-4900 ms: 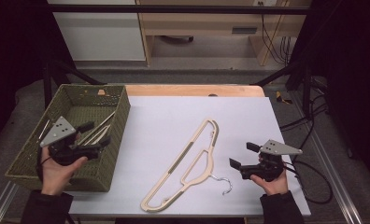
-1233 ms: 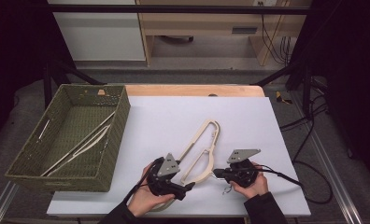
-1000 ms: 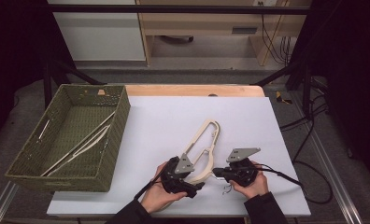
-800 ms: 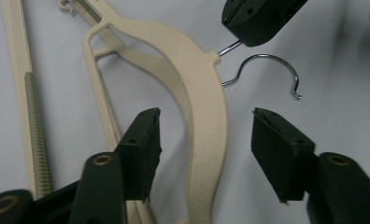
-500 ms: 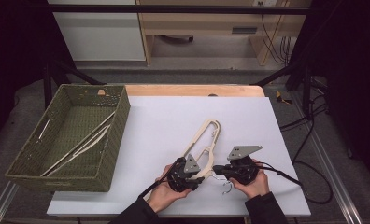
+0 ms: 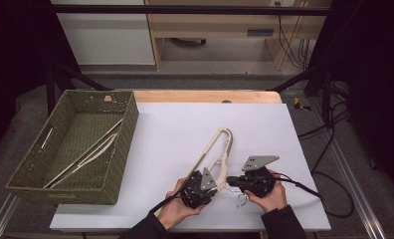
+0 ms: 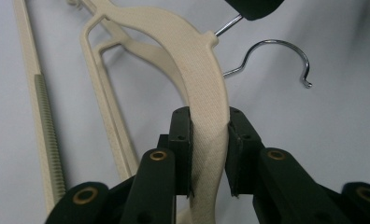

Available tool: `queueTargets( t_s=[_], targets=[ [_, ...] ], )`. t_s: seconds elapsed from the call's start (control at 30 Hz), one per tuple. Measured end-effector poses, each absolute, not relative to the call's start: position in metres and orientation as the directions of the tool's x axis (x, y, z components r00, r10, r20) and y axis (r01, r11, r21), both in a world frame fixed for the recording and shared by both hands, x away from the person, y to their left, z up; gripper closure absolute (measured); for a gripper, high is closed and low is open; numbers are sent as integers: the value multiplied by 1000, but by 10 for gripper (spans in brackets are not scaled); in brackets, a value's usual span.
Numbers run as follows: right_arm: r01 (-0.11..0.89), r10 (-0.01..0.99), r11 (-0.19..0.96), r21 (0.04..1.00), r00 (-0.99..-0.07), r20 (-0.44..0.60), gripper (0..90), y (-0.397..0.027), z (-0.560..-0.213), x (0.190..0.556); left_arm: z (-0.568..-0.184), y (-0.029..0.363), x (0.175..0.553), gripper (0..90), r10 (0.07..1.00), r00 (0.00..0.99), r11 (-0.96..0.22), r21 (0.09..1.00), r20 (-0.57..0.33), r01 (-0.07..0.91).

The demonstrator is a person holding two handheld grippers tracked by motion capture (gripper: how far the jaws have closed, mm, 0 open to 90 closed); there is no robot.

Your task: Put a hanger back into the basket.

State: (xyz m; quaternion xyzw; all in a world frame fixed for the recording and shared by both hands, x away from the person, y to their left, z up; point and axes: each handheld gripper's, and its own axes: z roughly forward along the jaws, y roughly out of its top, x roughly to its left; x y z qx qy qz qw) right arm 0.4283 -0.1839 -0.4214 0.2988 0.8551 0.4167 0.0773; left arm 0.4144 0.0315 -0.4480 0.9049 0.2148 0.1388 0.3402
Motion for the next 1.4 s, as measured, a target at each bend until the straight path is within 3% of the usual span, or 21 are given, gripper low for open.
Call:
queueTargets(
  t_s=[0.23,0.4,0.73,1.4],
  targets=[
    [396,614,346,851,-781,114,766,-206,-398,421,-440,37,413,755,484,868,-673,682,111,288],
    [360,684,269,893,-725,86,600,-226,-389,419,-431,45,413,762,501,858,-653,698,108,294],
    [415,729,208,886,-670,142,319,-239,-402,425,-418,72,414,789,574,811,-596,737,112,319],
    [478,749,175,861,-632,198,161,-247,-420,431,-399,127,438,856,723,683,-476,789,100,388]
  ],
)
